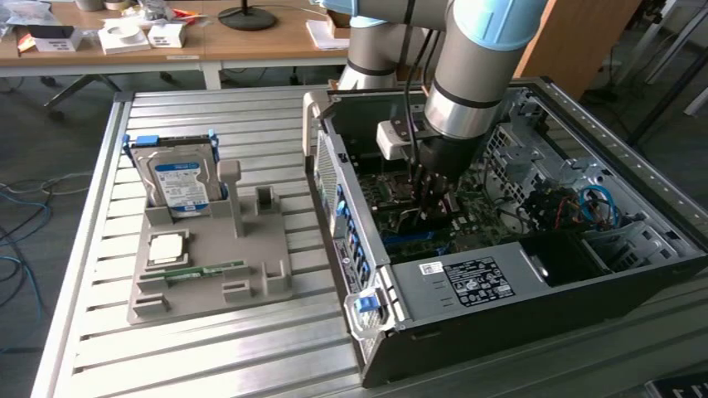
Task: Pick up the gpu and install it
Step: 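Insert the gpu into the slot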
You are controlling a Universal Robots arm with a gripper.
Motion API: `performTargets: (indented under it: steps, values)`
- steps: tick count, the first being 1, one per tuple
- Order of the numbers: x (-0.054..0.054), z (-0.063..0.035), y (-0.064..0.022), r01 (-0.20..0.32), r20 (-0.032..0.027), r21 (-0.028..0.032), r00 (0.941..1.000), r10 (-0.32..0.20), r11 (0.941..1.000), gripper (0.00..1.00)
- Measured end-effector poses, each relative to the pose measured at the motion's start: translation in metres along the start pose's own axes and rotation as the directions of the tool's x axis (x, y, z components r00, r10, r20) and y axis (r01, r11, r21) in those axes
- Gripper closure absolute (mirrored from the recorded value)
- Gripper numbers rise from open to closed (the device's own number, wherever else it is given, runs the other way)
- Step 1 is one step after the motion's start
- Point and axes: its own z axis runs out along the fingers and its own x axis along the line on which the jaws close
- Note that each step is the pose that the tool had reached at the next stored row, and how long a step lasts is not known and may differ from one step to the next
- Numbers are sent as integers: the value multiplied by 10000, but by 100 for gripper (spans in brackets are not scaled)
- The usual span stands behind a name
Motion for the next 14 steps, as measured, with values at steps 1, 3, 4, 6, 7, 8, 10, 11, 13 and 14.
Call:
performTargets:
  steps: [1, 3, 4, 6, 7, 8, 10, 11, 13, 14]
  values:
    - [0, 0, 0, 0, 0, 0, 10000, 0, 10000, 74]
    - [0, 1, 0, 1, 1, 1, 10000, -1, 10000, 74]
    - [0, 3, 0, 0, 0, 0, 10000, 0, 10000, 74]
    - [0, 4, 0, 0, -1, -1, 10000, 0, 10000, 74]
    - [0, 4, 0, 0, -1, 0, 10000, 0, 10000, 74]
    - [0, 4, 0, 0, -1, 0, 10000, 0, 10000, 74]
    - [0, 5, 0, 1, 1, 1, 10000, -1, 10000, 74]
    - [0, 5, 0, 0, 1, 1, 10000, 0, 10000, 74]
    - [0, 5, 0, 0, 1, 1, 10000, 0, 10000, 74]
    - [0, 5, 0, 0, 1, 1, 10000, 0, 10000, 74]
